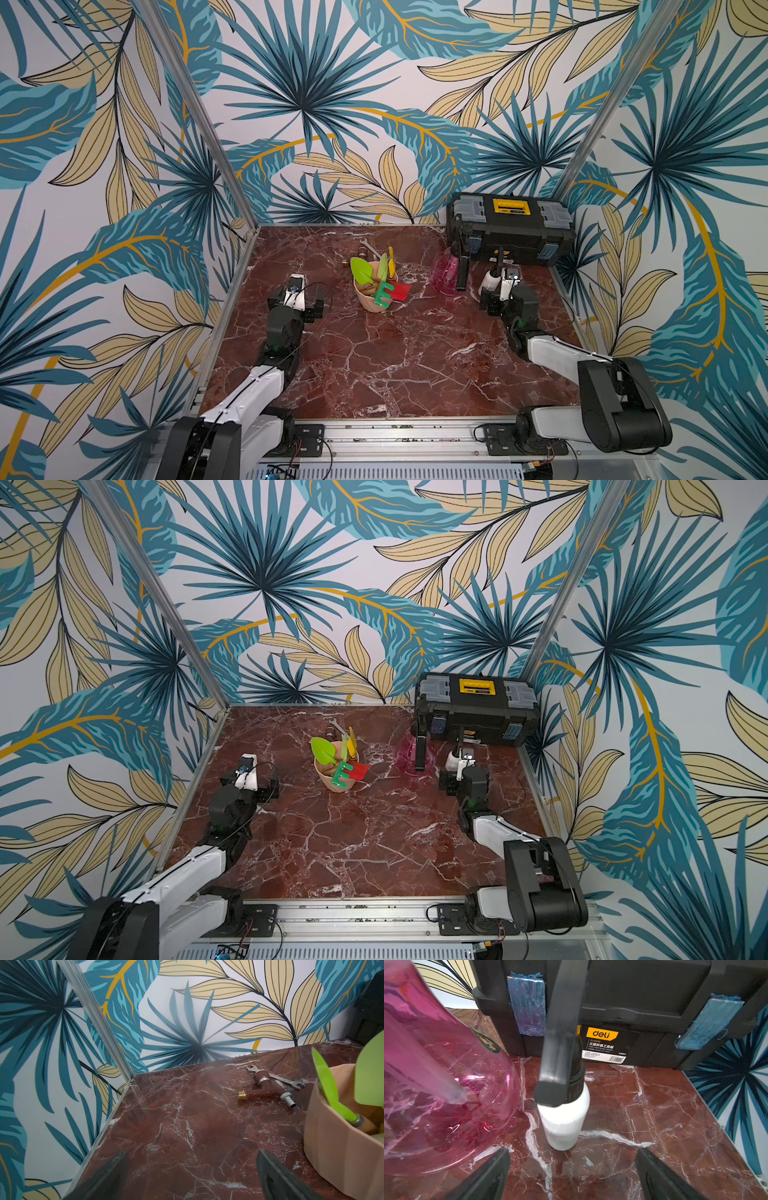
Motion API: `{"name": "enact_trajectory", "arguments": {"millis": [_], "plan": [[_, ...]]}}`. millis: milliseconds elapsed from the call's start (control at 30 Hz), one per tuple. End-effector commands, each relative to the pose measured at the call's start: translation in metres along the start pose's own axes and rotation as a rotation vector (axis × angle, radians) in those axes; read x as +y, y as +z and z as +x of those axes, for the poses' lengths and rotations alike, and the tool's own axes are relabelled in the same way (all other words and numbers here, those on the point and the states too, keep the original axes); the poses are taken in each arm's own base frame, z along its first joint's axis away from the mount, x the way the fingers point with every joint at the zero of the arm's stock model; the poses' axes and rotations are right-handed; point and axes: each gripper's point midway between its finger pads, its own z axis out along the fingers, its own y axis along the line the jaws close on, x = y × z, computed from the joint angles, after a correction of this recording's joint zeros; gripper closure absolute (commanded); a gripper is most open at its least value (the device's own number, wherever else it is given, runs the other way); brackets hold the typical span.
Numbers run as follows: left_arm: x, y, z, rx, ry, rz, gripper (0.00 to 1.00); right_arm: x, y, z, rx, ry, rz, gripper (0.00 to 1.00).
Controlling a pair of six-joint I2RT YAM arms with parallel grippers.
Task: Organize the gardening tools
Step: Place the gardening tool at the center of the board, then reset both arms
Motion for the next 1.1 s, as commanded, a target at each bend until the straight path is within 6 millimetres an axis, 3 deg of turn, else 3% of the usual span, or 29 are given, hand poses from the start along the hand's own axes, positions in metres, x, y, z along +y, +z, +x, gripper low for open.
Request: {"name": "enact_trajectory", "arguments": {"millis": [0, 133, 267, 400, 667, 800, 1067], "plan": [[-0.009, 0.015, -0.011, -0.065, 0.010, 0.059, 0.00, -0.003, 0.000, -0.024, -0.145, -0.037, -0.001, 0.01], [-0.022, 0.027, 0.008, -0.052, 0.007, 0.120, 0.00, -0.007, 0.001, -0.029, -0.200, -0.038, -0.002, 0.01], [-0.025, 0.033, 0.021, -0.079, 0.006, 0.122, 0.00, -0.019, 0.001, -0.038, -0.255, -0.018, 0.014, 0.01], [-0.022, 0.037, 0.032, -0.071, -0.003, 0.096, 0.00, -0.030, 0.012, -0.033, -0.228, 0.029, 0.019, 0.01], [-0.006, 0.051, 0.036, 0.003, -0.032, -0.001, 0.00, -0.040, -0.007, -0.031, -0.303, 0.068, 0.031, 0.01], [-0.006, 0.047, 0.034, -0.018, -0.032, -0.002, 0.00, -0.039, -0.021, -0.030, -0.360, 0.068, 0.022, 0.01], [-0.001, 0.053, 0.036, 0.011, -0.041, -0.033, 0.00, -0.037, -0.028, -0.025, -0.392, 0.064, 0.017, 0.01]]}}
